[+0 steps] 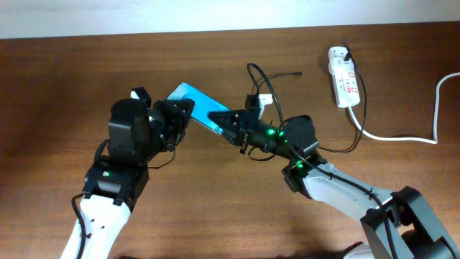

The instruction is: Plug charger to phone and switch on socket

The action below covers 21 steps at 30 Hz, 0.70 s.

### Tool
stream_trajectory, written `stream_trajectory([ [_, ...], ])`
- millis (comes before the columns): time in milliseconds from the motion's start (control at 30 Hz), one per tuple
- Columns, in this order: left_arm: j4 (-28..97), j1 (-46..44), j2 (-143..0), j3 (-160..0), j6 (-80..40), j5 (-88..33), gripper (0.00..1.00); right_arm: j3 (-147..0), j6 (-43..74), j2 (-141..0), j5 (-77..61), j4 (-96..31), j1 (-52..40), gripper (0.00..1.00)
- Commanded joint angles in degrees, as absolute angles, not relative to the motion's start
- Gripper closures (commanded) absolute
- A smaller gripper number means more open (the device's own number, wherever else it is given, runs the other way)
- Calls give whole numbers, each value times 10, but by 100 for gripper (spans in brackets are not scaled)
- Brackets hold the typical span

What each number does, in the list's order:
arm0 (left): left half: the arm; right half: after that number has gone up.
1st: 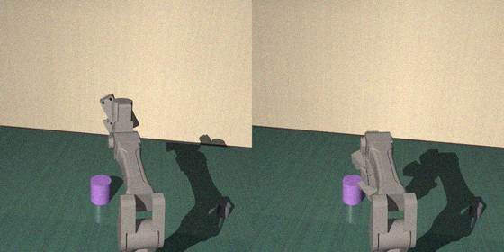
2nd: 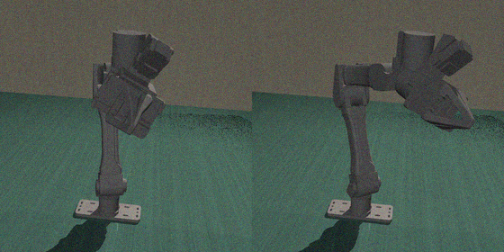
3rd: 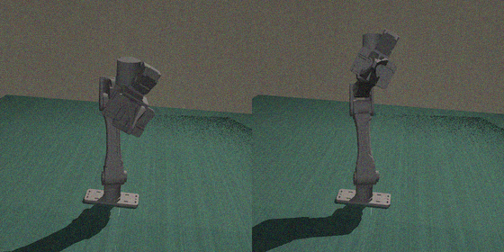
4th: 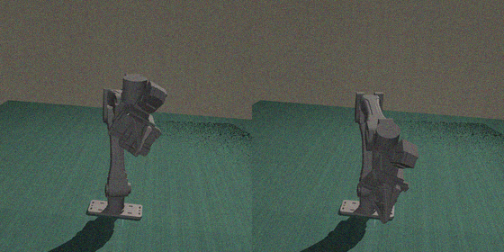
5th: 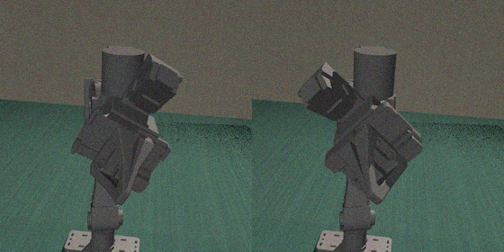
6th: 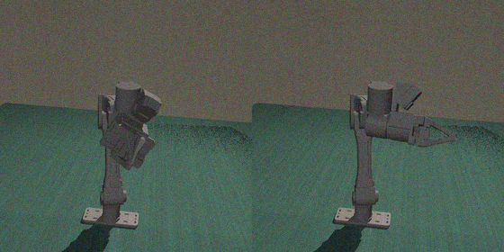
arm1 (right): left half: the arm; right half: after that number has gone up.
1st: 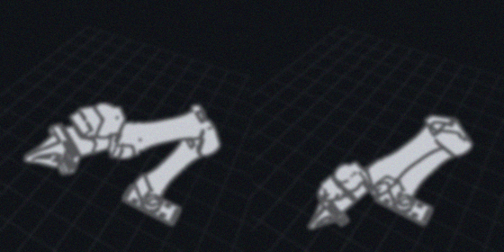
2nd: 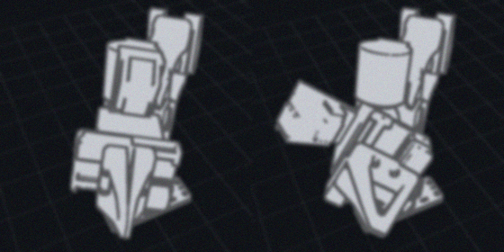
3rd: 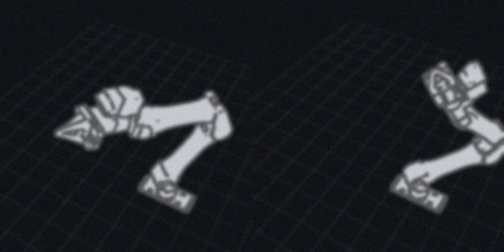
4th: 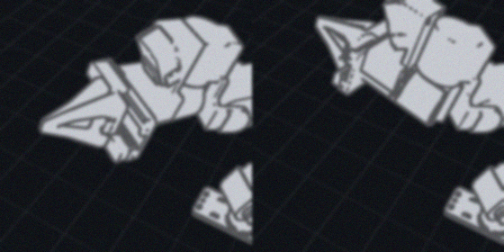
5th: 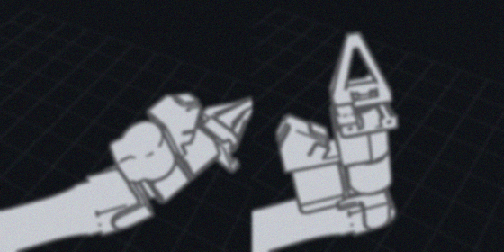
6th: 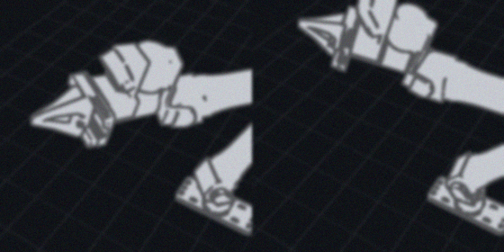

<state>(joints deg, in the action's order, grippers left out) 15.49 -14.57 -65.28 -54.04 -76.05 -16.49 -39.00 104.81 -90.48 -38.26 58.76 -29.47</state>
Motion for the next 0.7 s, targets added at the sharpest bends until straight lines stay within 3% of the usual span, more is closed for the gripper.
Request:
stream_trajectory([
  [0, 150, -147, -657, -539, -759, -170, 81, -398, 1044, -892, -383, 592, -304, 96],
  [100, 150, -147, -657, -539, -759, -168, 79, -398, 1070, -892, -383, 592, -307, 96],
  [200, 150, -147, -657, -539, -759, -168, 89, -398, 1070, -892, -383, 592, -314, 96],
  [333, 150, -147, -657, -539, -759, -167, 92, -398, 1070, -892, -383, 592, -320, 96],
  [400, 150, -147, -657, -539, -759, -165, 100, -398, 1086, -892, -383, 592, -320, 96],
  [667, 150, -147, -657, -539, -759, -168, 100, -398, 1085, -892, -383, 587, -320, 90],
])
